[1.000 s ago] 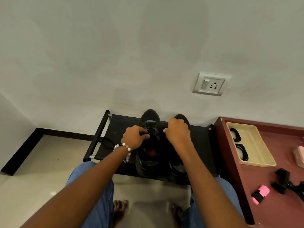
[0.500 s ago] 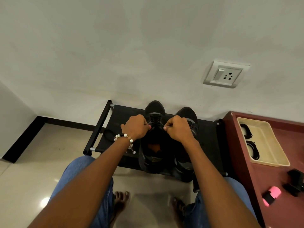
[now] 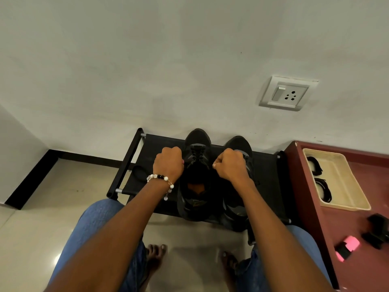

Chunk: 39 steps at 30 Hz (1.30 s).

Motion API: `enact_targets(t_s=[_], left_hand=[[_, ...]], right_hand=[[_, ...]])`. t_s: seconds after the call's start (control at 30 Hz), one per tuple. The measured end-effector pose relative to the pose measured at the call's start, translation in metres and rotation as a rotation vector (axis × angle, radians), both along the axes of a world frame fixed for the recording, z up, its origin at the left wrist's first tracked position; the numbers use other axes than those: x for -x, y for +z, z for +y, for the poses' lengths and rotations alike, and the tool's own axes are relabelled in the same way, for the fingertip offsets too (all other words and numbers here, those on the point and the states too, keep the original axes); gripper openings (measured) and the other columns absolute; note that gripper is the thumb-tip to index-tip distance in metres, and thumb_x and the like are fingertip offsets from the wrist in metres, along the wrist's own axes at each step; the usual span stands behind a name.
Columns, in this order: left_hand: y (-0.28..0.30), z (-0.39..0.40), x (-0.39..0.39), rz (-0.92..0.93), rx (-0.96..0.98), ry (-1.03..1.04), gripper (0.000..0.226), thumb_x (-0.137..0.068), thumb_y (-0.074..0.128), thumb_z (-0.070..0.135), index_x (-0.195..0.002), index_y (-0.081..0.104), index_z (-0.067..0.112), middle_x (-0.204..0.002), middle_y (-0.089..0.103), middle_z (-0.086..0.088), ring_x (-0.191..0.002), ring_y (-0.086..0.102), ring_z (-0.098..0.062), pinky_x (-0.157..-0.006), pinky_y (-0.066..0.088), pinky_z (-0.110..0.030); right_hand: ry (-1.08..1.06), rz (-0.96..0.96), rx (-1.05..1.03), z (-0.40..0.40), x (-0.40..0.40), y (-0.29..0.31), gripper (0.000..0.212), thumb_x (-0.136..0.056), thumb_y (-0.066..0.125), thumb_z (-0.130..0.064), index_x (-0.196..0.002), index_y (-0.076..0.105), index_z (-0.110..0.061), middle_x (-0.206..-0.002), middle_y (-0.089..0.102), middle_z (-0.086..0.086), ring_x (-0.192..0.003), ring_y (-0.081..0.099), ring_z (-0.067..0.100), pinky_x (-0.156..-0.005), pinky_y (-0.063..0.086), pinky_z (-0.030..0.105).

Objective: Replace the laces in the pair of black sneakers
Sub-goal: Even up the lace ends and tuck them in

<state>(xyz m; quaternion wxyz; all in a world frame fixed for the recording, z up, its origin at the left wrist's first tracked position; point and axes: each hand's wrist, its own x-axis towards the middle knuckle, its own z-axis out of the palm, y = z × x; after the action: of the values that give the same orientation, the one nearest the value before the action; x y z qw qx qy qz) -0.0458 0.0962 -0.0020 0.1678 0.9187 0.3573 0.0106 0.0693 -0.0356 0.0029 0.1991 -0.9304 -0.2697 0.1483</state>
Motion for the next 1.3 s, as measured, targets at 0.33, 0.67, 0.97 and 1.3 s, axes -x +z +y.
enact_targets(t_s=[0.33,0.67,0.97,1.3], left_hand=[[0.011,0.025,0.011,0.025,0.306,-0.028,0.023,-0.09,0.067,0.025,-0.09,0.073,0.003,-0.092,0.07,-0.013,-0.089,0.066,-0.025,-0.085,0.053,-0.036],[0.091,0.01,0.01,-0.289,1.025,0.221,0.03,-0.099,0.053,0.029,-0.08,0.067,0.01,-0.069,0.058,0.0,-0.056,0.05,-0.01,-0.049,0.04,-0.022],[0.199,-0.007,0.007,-0.571,1.237,0.224,0.02,-0.096,0.057,0.021,-0.102,0.065,0.003,-0.087,0.067,-0.003,-0.072,0.063,-0.017,-0.05,0.05,-0.022],[0.297,-0.023,0.01,-0.867,1.199,0.131,0.011,-0.094,0.059,0.007,-0.1,0.06,-0.003,-0.094,0.069,-0.015,-0.072,0.067,-0.026,-0.057,0.058,-0.027]], right_hand=[[0.025,0.081,-0.061,-0.006,0.0,0.003,0.023,-0.09,0.068,-0.016,-0.079,0.07,0.005,-0.081,0.071,0.016,-0.078,0.068,0.027,-0.076,0.057,0.037],[-0.258,0.672,-0.354,-0.011,0.012,0.087,0.026,-0.093,0.065,-0.024,-0.076,0.067,-0.004,-0.057,0.055,0.003,-0.044,0.047,0.013,-0.048,0.043,0.025],[-0.188,0.626,-0.509,-0.012,0.025,0.216,0.022,-0.091,0.067,-0.026,-0.087,0.073,-0.006,-0.062,0.063,0.0,-0.053,0.057,0.014,-0.063,0.052,0.03],[-0.189,0.413,-0.731,-0.015,0.041,0.294,0.013,-0.087,0.069,-0.004,-0.093,0.068,0.008,-0.074,0.07,0.018,-0.052,0.066,0.022,-0.057,0.06,0.032]])
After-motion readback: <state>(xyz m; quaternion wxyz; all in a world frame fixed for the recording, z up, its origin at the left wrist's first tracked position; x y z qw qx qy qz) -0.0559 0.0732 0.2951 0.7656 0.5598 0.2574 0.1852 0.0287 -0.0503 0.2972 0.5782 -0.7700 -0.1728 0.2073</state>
